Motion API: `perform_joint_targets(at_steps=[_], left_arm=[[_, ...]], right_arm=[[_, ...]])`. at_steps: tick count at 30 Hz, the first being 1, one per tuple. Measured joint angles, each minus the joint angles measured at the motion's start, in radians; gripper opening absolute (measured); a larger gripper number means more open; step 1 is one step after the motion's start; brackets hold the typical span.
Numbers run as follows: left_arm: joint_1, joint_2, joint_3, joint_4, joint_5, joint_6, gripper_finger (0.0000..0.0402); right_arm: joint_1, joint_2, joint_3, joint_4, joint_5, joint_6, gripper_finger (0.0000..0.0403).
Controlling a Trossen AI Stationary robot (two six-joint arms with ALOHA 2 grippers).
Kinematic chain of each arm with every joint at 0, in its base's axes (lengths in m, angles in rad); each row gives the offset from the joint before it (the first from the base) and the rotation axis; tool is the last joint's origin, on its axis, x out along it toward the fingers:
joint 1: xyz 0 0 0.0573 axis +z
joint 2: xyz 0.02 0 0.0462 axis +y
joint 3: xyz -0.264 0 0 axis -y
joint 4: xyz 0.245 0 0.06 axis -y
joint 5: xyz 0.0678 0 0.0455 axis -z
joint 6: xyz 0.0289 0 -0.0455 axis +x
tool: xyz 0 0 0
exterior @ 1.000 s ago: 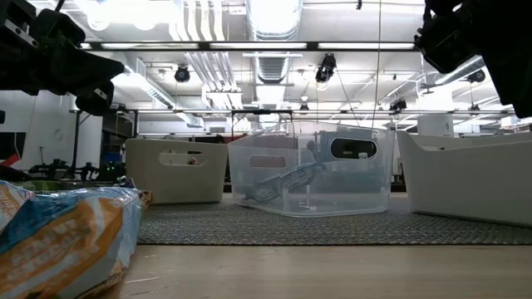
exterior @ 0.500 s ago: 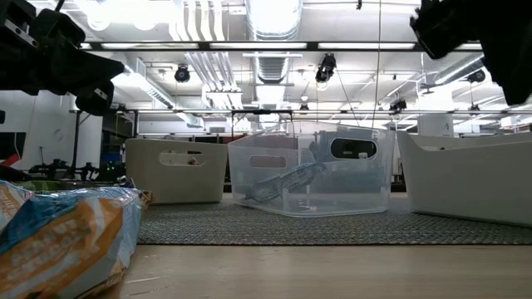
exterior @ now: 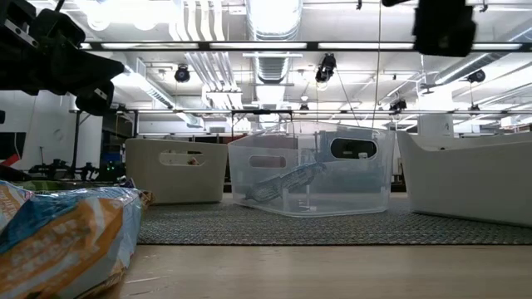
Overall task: Pick and place Granola Bars by type
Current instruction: Put the yellow granola bar into the white bin
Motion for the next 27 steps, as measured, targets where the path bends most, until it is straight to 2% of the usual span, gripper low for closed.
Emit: perform_joint_targets(at_steps=[7, 18, 27], left_arm=[[0.000, 0.000, 0.000, 0.000, 0.000, 0.000, 0.0000], [0.000, 0.000, 0.000, 0.000, 0.000, 0.000, 0.0000], [0.000, 0.000, 0.000, 0.000, 0.000, 0.000, 0.0000]], right_arm=[[-0.112, -0.032, 0.003, -0.002, 0.000, -0.235, 0.0035], [-0.261, -0.104, -0.003, 0.007, -0.012, -0.720, 0.0029], [-0.400, -0.163, -0.043, 0.031, -0.091, -0.883, 0.0008]])
